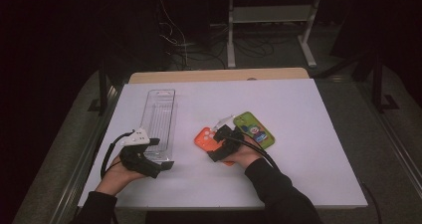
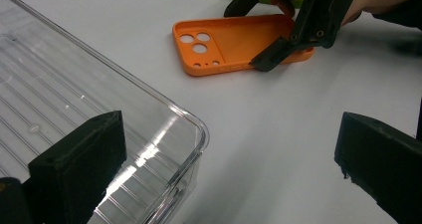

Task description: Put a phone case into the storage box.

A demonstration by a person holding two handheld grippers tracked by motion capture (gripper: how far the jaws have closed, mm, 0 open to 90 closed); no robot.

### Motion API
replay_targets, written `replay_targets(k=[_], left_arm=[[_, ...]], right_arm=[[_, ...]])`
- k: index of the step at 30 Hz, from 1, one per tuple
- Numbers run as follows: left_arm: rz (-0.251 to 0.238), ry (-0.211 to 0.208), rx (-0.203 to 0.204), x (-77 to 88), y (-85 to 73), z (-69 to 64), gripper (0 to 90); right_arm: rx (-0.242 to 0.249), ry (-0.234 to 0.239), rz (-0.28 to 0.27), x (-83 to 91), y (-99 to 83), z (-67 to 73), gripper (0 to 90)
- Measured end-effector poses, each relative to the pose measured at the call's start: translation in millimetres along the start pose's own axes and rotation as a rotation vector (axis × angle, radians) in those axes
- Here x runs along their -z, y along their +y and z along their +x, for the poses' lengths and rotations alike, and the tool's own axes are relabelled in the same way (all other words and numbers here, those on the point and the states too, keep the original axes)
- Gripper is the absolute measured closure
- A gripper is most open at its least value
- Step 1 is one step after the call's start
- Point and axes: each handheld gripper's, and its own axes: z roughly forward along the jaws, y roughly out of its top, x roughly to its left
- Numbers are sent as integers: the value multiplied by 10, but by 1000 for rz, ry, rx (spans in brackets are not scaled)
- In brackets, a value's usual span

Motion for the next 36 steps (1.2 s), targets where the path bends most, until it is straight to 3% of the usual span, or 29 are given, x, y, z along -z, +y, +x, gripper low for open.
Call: replay_targets(k=[16, 26, 36], left_arm=[[0, 0, 5, 9, -4, 8, 0], [-7, 1, 15, 5, -4, 19, 0], [-4, -3, 23, -17, -10, 17, 0]], right_arm=[[-8, 13, -4, 36, 11, -9, 151], [-21, 31, -18, 328, 85, -146, 151], [17, 49, -4, 566, 36, -271, 151]])
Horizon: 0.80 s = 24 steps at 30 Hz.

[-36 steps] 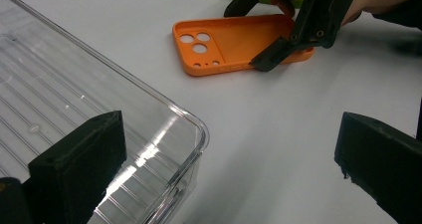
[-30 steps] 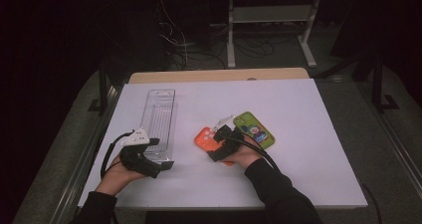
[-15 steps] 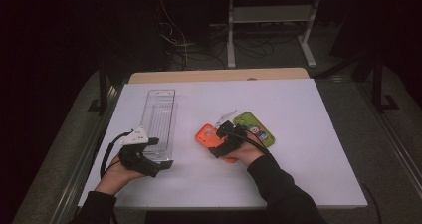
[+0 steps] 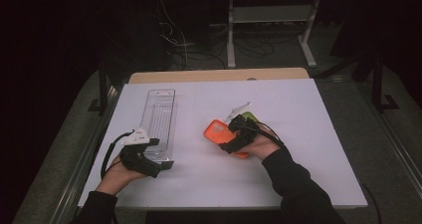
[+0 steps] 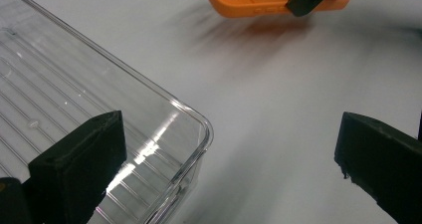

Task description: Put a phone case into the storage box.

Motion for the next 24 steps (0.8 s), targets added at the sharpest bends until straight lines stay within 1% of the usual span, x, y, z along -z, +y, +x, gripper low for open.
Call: replay_targets(k=[3, 4, 5, 6, 8, 9, 10, 11, 12, 13, 14, 15, 16, 17, 18, 19, 20, 21, 22, 23, 24], left_arm=[[3, 1, -7, 1, 11, -7, 0], [2, 0, -7, 2, 15, -11, 0], [5, -2, -15, 8, 25, -9, 0], [4, -6, -9, 14, 33, -11, 0], [-13, -9, -11, 15, 54, -12, 0], [-13, -13, -7, 19, 67, -15, 0], [-17, -14, -3, 22, 78, -18, 0], [-17, -15, -12, 30, 96, -13, 0], [-20, -19, -10, 39, 118, -15, 0], [-23, -23, 4, 50, 140, -23, 0], [-23, -23, 4, 50, 140, -23, 0], [-33, -31, 0, 59, 178, -24, 0], [-33, -31, 0, 59, 178, -24, 0], [-33, -44, -4, 55, 226, -27, 0], [-33, -44, -4, 55, 226, -27, 0], [-26, -55, -29, 47, 279, -19, 0], [-21, -61, -39, 38, 307, -20, 0], [-21, -61, -39, 38, 307, -20, 0], [-23, -68, -43, 24, 340, -29, 0], [-21, -82, -61, 1, 388, -33, 0], [-20, -87, -60, -13, 414, -46, 0]], right_arm=[[22, 7, 9, 66, -20, -43, 151], [34, 5, 15, 90, -28, -56, 151], [48, 1, 12, 101, -36, -74, 151], [48, 10, 15, 137, -47, -90, 151], [71, 9, 26, 182, -62, -130, 151], [81, 16, 35, 214, -70, -155, 151], [81, 22, 32, 235, -75, -171, 151], [77, 27, 30, 248, -79, -177, 151], [74, 31, 32, 269, -85, -186, 151], [78, 35, 26, 286, -92, -200, 151], [78, 35, 26, 286, -92, -200, 151], [90, 41, 30, 317, -108, -220, 151], [97, 48, 27, 330, -115, -231, 151], [96, 48, 28, 343, -124, -242, 151], [96, 48, 28, 343, -124, -242, 151], [98, 61, 26, 367, -144, -266, 151], [112, 63, 27, 372, -150, -282, 151], [112, 63, 27, 372, -150, -282, 151], [126, 82, 28, 388, -162, -296, 151], [137, 87, 28, 389, -167, -303, 151], [143, 97, 25, 389, -170, -304, 151]])
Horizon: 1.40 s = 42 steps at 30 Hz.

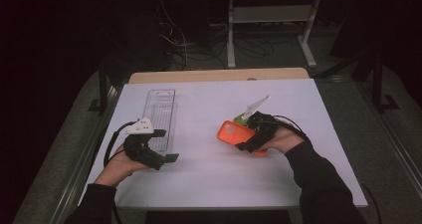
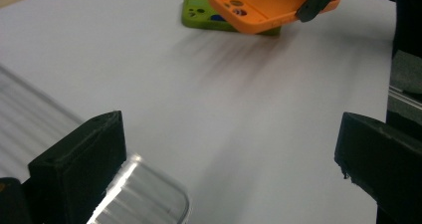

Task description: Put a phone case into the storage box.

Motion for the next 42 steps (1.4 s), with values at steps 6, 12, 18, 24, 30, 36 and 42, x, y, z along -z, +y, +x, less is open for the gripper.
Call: replay_targets(k=[6, 12, 18, 24, 30, 36, 42], left_arm=[[14, -31, -33, -70, 119, -29, 0], [35, -75, -85, -228, 279, -61, 0], [57, -108, -129, -380, 416, -94, 0], [92, -143, -176, -497, 524, -125, 0], [108, -188, -201, -547, 584, -148, 0], [107, -228, -218, -600, 662, -170, 0], [126, -273, -243, -709, 737, -185, 0]], right_arm=[[15, 9, 2, 12, -24, -11, 151], [35, 44, 7, 37, -67, -16, 151], [63, 74, 11, 41, -91, -12, 151], [82, 103, 13, 52, -86, 11, 151], [101, 116, 12, 66, -77, 42, 151], [139, 140, 23, 37, -33, 107, 151], [168, 171, 17, 18, -5, 154, 151]])
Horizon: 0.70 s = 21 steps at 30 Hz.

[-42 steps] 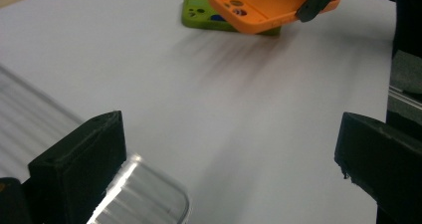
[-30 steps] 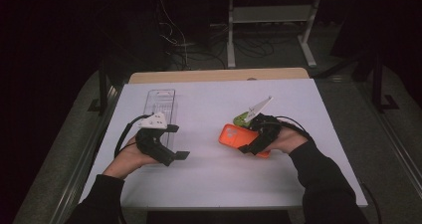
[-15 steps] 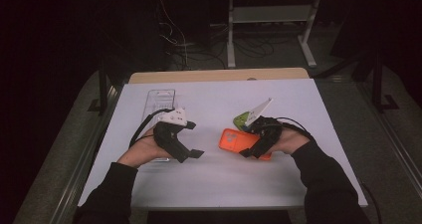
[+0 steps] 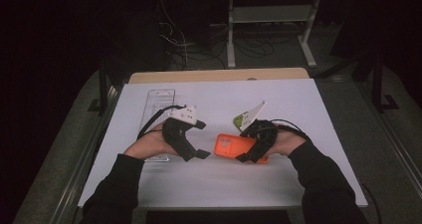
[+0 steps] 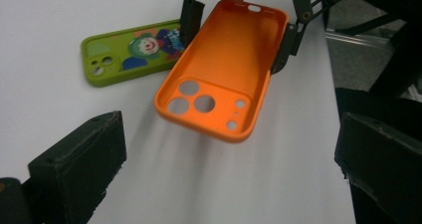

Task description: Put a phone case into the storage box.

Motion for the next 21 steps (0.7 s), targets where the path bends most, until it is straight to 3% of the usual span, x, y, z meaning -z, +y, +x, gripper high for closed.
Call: replay_targets(k=[9, 14, 17, 21], left_arm=[[46, -30, -35, -142, 6, -39, 0], [65, -53, -26, -203, -1, -54, 0], [85, -65, -55, -264, 2, -27, 0], [129, -77, -57, -372, -7, -67, 0]], right_arm=[[56, 17, -16, -2, 52, 73, 151], [90, 29, -18, -25, 78, 119, 151], [107, 34, -10, -47, 89, 160, 151], [134, 38, -7, -67, 110, 208, 151]])
